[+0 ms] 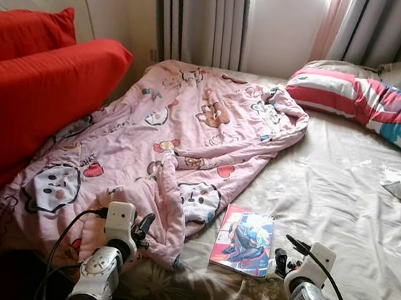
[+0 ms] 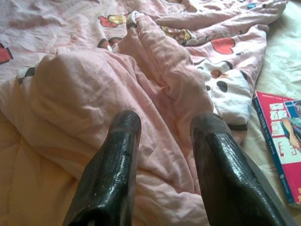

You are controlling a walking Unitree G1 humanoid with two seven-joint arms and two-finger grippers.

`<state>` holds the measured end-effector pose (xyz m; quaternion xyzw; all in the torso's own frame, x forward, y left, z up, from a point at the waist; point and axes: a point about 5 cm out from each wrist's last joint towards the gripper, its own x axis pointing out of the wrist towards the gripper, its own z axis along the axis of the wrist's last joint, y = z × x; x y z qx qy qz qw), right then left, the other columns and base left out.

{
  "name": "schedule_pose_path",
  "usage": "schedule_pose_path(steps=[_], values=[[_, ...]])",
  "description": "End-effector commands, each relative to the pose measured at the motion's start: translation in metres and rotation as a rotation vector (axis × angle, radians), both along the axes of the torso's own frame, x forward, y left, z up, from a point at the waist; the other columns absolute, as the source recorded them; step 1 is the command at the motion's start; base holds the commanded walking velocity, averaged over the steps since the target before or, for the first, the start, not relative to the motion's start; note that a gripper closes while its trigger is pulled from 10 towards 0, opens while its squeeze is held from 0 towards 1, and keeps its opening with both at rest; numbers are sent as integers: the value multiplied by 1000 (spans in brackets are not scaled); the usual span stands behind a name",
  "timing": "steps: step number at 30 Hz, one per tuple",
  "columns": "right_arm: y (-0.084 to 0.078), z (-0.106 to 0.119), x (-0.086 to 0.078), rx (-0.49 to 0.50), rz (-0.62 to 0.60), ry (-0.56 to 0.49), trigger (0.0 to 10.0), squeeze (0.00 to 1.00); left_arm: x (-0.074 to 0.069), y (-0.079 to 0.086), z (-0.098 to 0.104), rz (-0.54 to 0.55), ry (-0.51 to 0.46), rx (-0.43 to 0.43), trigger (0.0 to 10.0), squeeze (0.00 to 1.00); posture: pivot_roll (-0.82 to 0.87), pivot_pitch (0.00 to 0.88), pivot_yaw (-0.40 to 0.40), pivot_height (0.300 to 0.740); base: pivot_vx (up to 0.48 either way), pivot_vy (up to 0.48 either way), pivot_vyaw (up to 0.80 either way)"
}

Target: Clean up the room

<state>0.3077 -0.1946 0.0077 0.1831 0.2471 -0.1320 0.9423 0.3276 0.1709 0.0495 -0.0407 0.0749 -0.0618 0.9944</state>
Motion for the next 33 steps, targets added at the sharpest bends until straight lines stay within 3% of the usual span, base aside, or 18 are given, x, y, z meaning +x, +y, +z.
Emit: schedule_pose_path(steps=[1, 7, 8, 9, 10, 14, 16, 33], values=[[2, -1, 0, 6, 13, 15, 10000, 0, -2, 6, -3, 7, 20, 7, 10000, 0, -23, 82, 33, 585, 0, 0, 0], [6, 0, 2, 5, 50, 25, 10000, 0, 2, 6, 1, 6, 19, 15, 10000, 0, -12, 88, 35, 585, 0, 0, 0], [7, 0, 3, 2, 55, 24, 5647, 0, 3, 7, 2, 8, 20, 15, 10000, 0, -10, 88, 36, 585, 0, 0, 0], [7, 0, 3, 2, 55, 24, 5647, 0, 3, 7, 2, 8, 20, 15, 10000, 0, -10, 88, 36, 585, 0, 0, 0], [7, 2, 4, 4, 56, 16, 1098, 0, 3, 8, 2, 12, 21, 17, 10000, 0, -8, 87, 37, 585, 0, 0, 0], [8, 2, 4, 3, 61, 12, 706, 0, 4, 9, 3, 17, 24, 21, 10000, 0, -11, 87, 39, 585, 0, 0, 0], [7, 2, 4, 2, 61, 12, 0, 0, 4, 9, 3, 18, 25, 21, 10000, 0, -11, 87, 39, 585, 0, 0, 0], [5, 0, 2, -13, 67, 14, 0, 0, 3, 8, 2, 20, 23, 18, 10000, 0, -11, 89, 35, 585, 0, 0, 0]])
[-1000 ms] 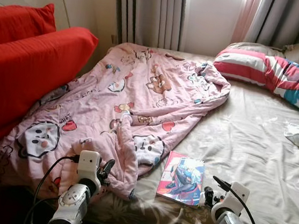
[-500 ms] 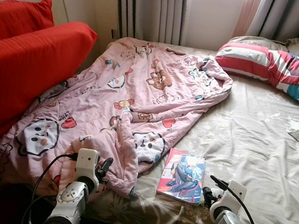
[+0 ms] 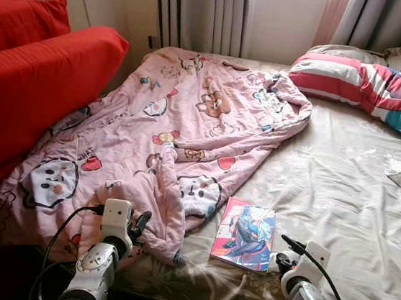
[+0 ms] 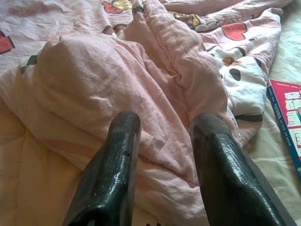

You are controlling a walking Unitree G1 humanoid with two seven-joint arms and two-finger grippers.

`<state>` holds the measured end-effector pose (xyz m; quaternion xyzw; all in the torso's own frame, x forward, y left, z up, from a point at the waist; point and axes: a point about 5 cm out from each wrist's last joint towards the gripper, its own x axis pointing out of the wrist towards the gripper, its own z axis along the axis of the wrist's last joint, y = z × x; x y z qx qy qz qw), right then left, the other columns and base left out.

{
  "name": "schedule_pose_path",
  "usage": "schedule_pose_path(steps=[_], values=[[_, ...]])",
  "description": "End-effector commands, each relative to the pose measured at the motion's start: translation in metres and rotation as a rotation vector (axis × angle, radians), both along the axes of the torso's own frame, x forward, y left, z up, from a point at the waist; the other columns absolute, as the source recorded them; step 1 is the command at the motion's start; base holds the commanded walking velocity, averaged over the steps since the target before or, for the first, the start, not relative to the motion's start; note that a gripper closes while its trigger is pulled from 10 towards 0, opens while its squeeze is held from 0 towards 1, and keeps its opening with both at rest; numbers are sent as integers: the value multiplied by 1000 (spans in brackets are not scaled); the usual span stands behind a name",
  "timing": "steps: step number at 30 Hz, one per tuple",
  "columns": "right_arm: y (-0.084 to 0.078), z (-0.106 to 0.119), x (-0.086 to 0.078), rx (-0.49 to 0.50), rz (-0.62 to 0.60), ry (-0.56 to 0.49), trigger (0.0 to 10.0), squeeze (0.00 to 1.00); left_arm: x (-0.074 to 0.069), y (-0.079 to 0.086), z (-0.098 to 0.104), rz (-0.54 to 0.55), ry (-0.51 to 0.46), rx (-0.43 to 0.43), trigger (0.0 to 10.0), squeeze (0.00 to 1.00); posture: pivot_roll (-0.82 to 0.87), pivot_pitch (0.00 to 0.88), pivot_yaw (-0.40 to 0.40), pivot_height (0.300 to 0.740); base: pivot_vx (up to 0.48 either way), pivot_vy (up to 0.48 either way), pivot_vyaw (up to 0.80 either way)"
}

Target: Clean up the room

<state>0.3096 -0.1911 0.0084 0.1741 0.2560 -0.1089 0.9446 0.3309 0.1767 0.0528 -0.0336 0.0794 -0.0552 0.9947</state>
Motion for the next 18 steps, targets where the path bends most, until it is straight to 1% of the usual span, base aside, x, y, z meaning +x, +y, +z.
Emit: schedule_pose_path(steps=[1, 7, 18], values=[[2, -1, 0, -9, 15, 5, 0, 0, 0, 2, -1, 8, 14, 2, 10000, 0, -11, 89, 35, 585, 0, 0, 0], [2, -1, -1, -7, 16, 6, 0, 0, -1, 2, -2, 9, 14, -1, 10000, 0, -10, 88, 33, 585, 0, 0, 0], [-1, -2, -2, -11, 12, 7, 0, 0, -6, 8, -11, 26, 73, -2, 10000, 0, -10, 89, 30, 585, 0, 0, 0]])
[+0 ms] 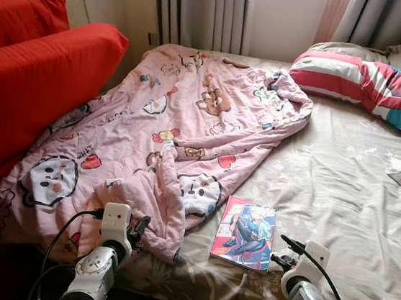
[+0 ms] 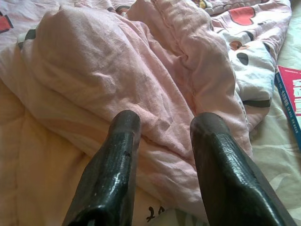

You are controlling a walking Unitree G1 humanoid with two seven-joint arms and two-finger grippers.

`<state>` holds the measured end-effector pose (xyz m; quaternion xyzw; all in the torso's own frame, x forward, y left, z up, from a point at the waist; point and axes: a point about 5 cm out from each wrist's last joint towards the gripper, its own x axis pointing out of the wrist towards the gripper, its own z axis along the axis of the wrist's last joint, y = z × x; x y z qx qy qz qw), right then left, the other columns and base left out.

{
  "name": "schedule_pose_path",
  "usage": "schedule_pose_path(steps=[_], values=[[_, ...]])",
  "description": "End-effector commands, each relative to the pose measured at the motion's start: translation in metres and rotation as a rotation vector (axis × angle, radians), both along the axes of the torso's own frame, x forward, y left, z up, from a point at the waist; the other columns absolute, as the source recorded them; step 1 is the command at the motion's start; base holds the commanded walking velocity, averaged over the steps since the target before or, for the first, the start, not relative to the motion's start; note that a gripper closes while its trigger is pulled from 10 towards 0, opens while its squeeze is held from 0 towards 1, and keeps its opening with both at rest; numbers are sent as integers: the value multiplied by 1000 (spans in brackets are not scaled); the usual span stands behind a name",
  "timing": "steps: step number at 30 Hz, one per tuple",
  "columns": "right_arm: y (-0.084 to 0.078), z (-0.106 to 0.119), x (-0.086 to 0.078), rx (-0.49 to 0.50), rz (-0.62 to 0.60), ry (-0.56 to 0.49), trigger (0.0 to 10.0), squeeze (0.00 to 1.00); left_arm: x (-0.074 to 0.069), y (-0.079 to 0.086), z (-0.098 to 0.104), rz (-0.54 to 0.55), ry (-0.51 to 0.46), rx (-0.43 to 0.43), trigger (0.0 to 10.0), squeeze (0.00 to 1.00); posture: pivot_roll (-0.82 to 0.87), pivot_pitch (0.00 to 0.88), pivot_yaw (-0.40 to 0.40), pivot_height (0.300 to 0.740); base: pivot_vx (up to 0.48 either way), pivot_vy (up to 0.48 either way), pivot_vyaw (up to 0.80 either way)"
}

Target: Clean up the room

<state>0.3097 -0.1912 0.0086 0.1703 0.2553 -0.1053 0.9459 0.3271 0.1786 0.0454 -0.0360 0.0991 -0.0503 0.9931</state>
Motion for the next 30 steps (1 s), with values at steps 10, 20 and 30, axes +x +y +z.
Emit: schedule_pose_path(steps=[10, 20, 30], values=[[-1, 0, -1, -42, 24, -3, 0, 0, -4, 7, -8, 25, 59, -3, 10000, 0, -11, 86, 27, 585, 0, 0, 0], [-5, 28, 18, -221, 56, -167, 0, 0, -5, 7, -10, 32, 71, -8, 10000, 0, -21, 82, 22, 585, 0, 0, 0], [4, 46, 23, -274, 68, -357, 8235, 0, -6, 5, -12, 33, 79, -18, 10000, 0, -44, 73, 16, 585, 0, 0, 0]])
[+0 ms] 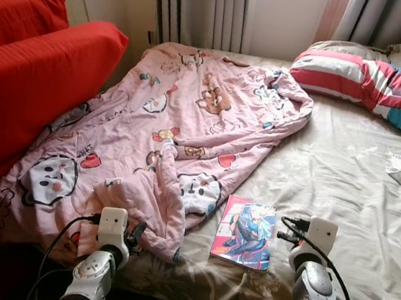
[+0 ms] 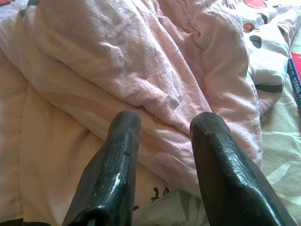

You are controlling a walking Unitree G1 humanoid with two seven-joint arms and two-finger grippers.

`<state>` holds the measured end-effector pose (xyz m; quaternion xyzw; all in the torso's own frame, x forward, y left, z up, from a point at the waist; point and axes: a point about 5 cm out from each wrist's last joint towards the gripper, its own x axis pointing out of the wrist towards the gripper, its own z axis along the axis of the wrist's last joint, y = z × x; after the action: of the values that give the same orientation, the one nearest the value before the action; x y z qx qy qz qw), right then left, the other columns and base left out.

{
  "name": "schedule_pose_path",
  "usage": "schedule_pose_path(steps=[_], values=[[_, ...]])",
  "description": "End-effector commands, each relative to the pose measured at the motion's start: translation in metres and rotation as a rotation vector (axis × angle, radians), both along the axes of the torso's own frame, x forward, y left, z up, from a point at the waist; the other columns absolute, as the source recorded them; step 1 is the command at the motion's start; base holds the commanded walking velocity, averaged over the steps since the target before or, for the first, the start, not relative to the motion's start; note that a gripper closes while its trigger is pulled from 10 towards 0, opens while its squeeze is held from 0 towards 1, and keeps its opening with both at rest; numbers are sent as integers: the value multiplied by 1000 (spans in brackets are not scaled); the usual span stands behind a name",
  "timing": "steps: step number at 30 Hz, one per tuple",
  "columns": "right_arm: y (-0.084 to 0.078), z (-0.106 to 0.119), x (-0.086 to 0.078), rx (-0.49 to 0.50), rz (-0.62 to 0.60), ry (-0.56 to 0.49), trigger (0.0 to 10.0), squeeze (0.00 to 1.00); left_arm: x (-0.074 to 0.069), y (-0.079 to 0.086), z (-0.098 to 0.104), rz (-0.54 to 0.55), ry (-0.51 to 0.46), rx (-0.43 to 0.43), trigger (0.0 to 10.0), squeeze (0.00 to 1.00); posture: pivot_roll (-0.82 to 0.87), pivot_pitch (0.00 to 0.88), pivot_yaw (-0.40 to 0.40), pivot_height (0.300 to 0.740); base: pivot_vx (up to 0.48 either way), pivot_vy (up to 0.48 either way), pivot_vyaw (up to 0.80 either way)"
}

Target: Clean up the room

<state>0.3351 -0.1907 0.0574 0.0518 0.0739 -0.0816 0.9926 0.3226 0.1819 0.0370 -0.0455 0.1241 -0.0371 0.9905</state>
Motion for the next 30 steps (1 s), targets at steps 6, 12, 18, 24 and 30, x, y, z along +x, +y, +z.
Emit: schedule_pose_path(steps=[6, 12, 18, 24, 30], values=[[5, -15, -14, 11, 26, 7, 10000, 0, -3, -2, -6, 9, 41, -8, 10000, 0, -54, 58, 8, 585, 0, 0, 0], [3, -14, -14, 14, 40, -8, 10000, 0, -3, -3, -7, 8, 46, -5, 10000, 0, -58, 50, 5, 615, 0, 0, 0], [4, -11, -12, 6, 48, -15, 10000, 0, -3, -3, -7, 6, 47, -3, 10000, 0, -58, 47, 5, 655, 0, 0, 0], [5, -13, -13, 4, 50, -2, 10000, 0, -3, -2, -6, 6, 39, -3, 10000, 0, -58, 34, 5, 695, 0, 0, 0], [3, -27, -21, -6, 40, 77, 10000, 0, -4, 1, -6, 10, 33, 1, 10000, 0, -55, 21, 6, 725, 0, 0, 0]])
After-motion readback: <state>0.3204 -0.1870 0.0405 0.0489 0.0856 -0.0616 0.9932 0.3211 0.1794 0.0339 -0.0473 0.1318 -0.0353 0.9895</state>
